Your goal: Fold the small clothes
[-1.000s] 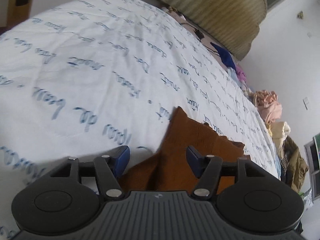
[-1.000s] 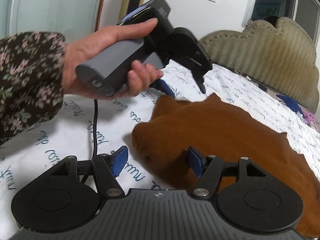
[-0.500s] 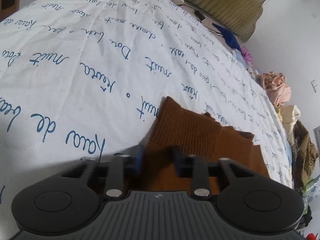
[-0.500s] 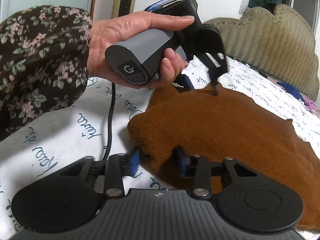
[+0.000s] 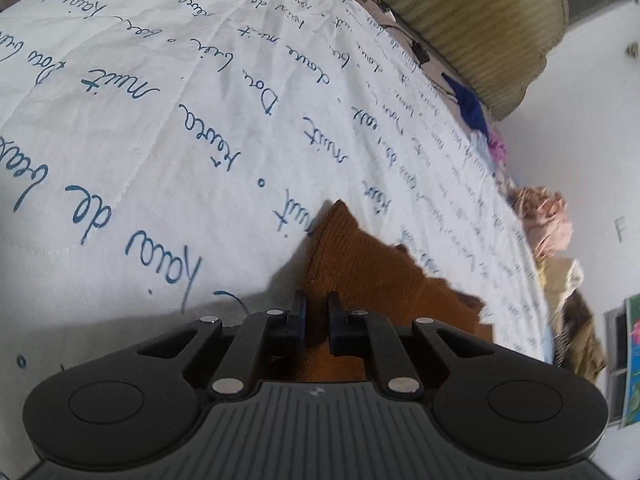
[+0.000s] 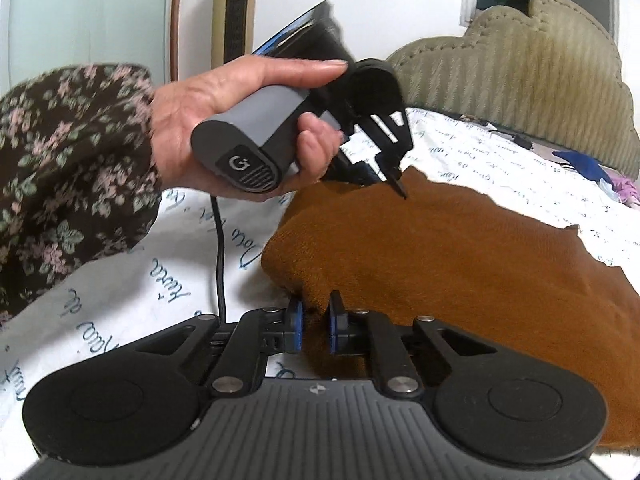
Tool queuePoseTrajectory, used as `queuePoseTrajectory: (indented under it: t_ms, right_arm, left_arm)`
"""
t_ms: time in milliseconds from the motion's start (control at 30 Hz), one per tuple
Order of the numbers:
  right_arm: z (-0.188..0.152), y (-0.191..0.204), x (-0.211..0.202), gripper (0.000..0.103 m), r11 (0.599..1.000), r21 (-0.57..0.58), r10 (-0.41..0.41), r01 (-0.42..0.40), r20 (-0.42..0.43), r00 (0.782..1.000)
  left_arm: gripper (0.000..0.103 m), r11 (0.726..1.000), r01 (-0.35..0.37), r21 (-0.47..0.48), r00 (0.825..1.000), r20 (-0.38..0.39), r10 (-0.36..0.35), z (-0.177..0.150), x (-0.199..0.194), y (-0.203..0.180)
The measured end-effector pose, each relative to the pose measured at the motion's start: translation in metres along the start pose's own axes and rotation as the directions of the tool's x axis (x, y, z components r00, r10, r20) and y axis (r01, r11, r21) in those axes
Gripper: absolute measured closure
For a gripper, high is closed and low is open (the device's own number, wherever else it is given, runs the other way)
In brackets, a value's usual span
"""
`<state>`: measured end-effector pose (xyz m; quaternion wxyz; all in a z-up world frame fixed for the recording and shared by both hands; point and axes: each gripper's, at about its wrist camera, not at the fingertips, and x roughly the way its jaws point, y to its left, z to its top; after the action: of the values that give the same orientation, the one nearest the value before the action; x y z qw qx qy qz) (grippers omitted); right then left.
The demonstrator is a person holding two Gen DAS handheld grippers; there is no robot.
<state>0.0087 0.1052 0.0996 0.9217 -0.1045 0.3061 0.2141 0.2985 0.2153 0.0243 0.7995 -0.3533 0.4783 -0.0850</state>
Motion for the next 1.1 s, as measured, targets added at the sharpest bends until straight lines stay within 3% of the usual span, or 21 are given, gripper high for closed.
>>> queuePoseTrajectory:
  t_ms: [267,433,767,1100]
  right_arm:
    - [-0.004,-0.022,-0.017,0.089,0.998,0.066,0.007,-0.012,0.078,0.997]
    - [-0.005,-0.046,-0.03,0.09,0.993,0.115,-0.007,-0.008,0.126,0.992]
    - [-0.023,-0.124,-0.08,0.09,0.965,0.262,-0.088,0.031,0.208,0.974]
    - [-0.066,-0.228,-0.133,0.09,0.905,0.391,-0.267,0.167,0.215,0.94]
  left_arm:
    - [0.093,0.999,0.007,-0.033,1.0,0.017,-0.006,-0.001,-0.01,-0.022]
    - [0.093,1.0,0.001,-0.01,1.0,0.027,0.0,-0.006,-0.01,-0.057]
    - [0.093,0.996,-0.025,0.091,1.0,0.008,0.025,-0.041,0.033,-0.166]
    - [0.094,0.967,0.042,0.252,0.997,-0.079,-0.023,-0.117,0.109,-0.292]
